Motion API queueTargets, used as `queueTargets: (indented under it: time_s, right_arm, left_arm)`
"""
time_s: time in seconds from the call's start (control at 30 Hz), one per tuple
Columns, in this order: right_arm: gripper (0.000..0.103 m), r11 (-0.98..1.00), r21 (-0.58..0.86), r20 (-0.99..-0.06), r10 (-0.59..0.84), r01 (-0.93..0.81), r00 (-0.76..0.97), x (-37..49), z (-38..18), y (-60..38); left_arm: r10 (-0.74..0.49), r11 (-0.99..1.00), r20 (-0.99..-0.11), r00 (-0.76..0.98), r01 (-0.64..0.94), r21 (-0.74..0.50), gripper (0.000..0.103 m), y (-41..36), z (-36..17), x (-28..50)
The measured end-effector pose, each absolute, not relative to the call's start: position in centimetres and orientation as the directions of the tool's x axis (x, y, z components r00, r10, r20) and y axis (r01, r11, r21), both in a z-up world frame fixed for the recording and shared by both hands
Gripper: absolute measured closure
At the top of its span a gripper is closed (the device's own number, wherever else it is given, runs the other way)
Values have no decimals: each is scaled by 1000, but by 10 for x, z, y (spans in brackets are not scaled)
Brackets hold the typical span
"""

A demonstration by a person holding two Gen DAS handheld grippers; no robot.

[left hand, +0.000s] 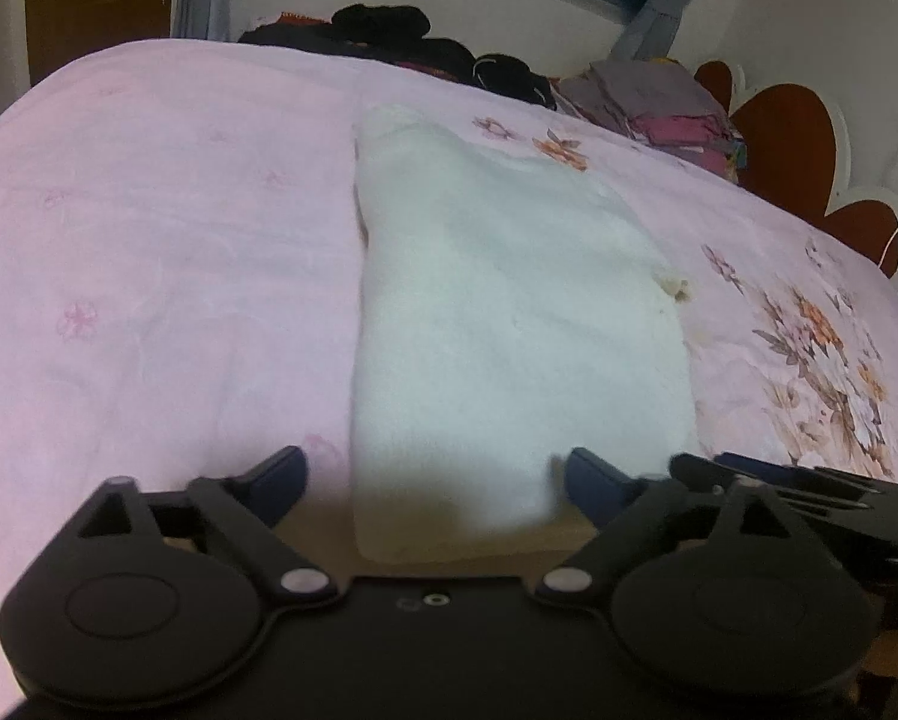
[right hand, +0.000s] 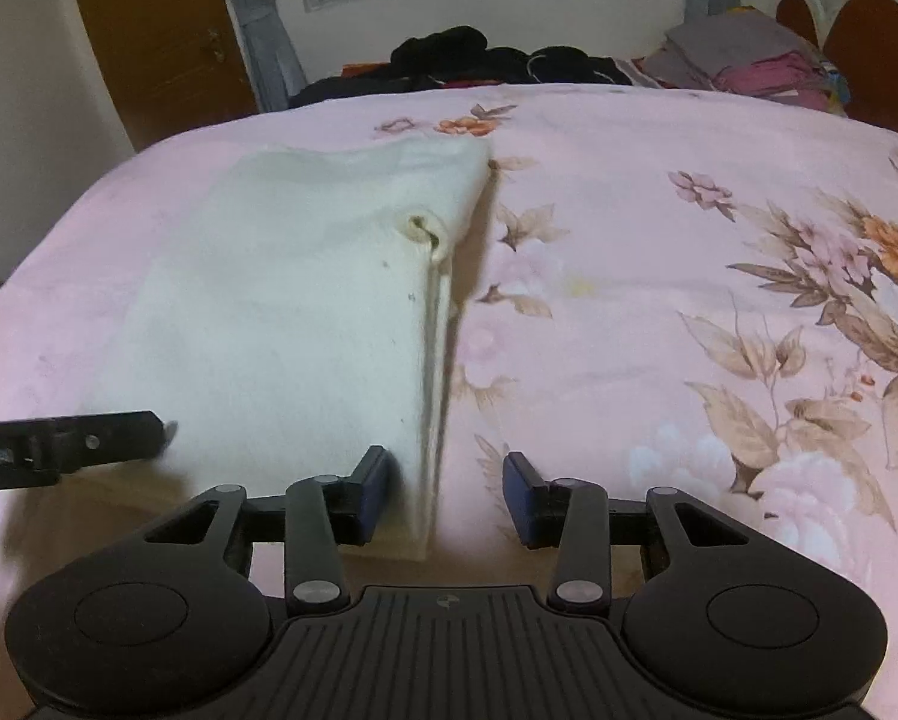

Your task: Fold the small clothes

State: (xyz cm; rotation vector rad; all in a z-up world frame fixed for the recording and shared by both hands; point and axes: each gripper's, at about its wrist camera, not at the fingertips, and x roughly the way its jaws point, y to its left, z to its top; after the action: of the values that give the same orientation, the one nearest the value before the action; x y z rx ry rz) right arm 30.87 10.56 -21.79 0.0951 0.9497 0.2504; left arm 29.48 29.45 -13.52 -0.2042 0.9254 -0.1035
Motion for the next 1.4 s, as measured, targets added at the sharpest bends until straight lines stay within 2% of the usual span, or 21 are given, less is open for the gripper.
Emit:
queueTargets:
  time_s: [0.1, 0.27, 0.5, 0.73, 0.83, 0.93, 0.97, 1.0, 1.07, 1.4]
  right_arm:
    - [61, 973, 169, -796, 230, -159, 560, 310, -219, 110]
    - [61, 978, 155, -798, 209, -142, 566, 308, -218, 113]
    - [59, 985, 117, -805, 170, -130, 568, 308, -206, 119]
    - [59, 964, 208, -738, 266, -166, 621, 263, -159, 109]
    - [58, 949, 237, -710, 315, -208, 630, 233, -139, 102]
    - [57, 936, 262, -683, 353, -237, 639, 203, -122, 93]
    - [52, 931, 269, -674, 364, -246, 643, 192, -117, 90]
    - [40, 929, 273, -666, 369, -249, 648, 183, -112, 87]
    - [33, 922, 274, -641, 387, -273, 663, 163, -104, 82]
    - [33, 917, 283, -614, 398, -280, 682, 82, -76, 54]
  left_arm:
    - [-154, 980, -800, 580, -12, -197, 0, 292, -132, 292]
    - [-51, 993, -853, 520, -67, -101, 0, 287, -128, 289]
    - [95, 995, -780, 619, -63, 71, 0, 275, -95, 258]
    - [89, 993, -734, 674, -120, 10, 0, 276, -51, 219]
    - [119, 991, -691, 713, -133, 34, 0, 266, -34, 195]
    - [111, 993, -695, 710, -110, 45, 0, 254, -25, 180]
    - [109, 993, -696, 710, -106, 47, 0, 250, -23, 174]
    - [108, 993, -696, 710, -105, 48, 0, 247, -21, 169]
    - [113, 993, -692, 713, -107, 52, 0, 239, -18, 155]
    - [110, 993, -692, 714, -109, 45, 0, 214, -2, 89]
